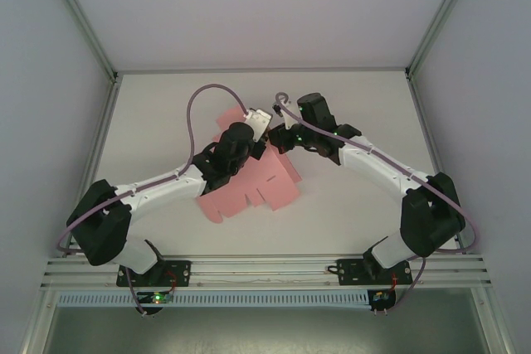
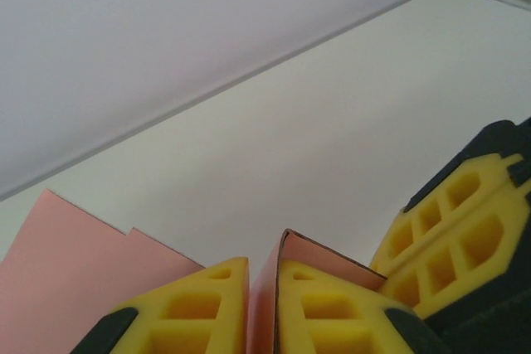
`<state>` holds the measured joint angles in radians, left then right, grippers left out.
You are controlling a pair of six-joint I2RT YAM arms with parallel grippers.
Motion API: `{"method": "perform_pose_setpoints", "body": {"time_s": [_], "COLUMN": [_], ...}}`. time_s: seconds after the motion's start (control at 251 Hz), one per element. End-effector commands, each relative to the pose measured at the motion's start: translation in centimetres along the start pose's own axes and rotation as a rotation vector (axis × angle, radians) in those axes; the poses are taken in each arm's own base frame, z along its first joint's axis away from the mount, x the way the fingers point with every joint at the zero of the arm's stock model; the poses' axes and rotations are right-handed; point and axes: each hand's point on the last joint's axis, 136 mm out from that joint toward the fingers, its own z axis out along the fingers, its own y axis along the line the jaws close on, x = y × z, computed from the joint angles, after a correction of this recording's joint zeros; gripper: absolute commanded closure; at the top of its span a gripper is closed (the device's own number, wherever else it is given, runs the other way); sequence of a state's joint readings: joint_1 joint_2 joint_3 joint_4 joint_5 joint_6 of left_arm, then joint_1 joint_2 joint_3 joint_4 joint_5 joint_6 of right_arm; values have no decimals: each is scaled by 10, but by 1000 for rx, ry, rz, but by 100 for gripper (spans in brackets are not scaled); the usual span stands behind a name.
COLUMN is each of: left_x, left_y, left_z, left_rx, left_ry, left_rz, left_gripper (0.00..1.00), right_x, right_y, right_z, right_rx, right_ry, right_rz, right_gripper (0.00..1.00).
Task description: Assemble paper box
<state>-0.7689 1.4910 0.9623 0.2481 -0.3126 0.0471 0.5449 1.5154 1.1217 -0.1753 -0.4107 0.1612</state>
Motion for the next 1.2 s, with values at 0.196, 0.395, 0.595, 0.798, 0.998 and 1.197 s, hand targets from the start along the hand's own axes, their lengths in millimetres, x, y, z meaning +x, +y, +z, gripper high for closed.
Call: {"method": "perform_pose_setpoints", "body": {"time_s": [0.196, 0.395, 0.595, 0.798, 0.998, 1.197], "left_x": [-24, -6, 21, 52, 44, 51], "left_y": [-18, 29, 51, 64, 51, 45], "left_z": [-38, -86, -126, -126, -108, -99], "left_rx": [108, 86, 189, 225, 371, 421], "left_ry": [-31, 102, 125, 185, 177, 233], "left_rz": [-78, -171, -285, -396, -418, -453], "left_gripper": [10, 0, 0, 0, 12, 28], "right_x": [-28, -12, -23, -23, -20, -22], "right_y": [25, 14, 2, 9, 11, 9], "right_z": [-33, -43, -51, -57, -55, -56], "right_rx": [-155, -172, -178, -269, -325, -337], "right_ry": [-97, -30, -42, -36, -12, -13], "right_rz": [-197, -351, -348, -353, -334, -319], "right_gripper": [100, 100, 100, 100, 100, 100]}}
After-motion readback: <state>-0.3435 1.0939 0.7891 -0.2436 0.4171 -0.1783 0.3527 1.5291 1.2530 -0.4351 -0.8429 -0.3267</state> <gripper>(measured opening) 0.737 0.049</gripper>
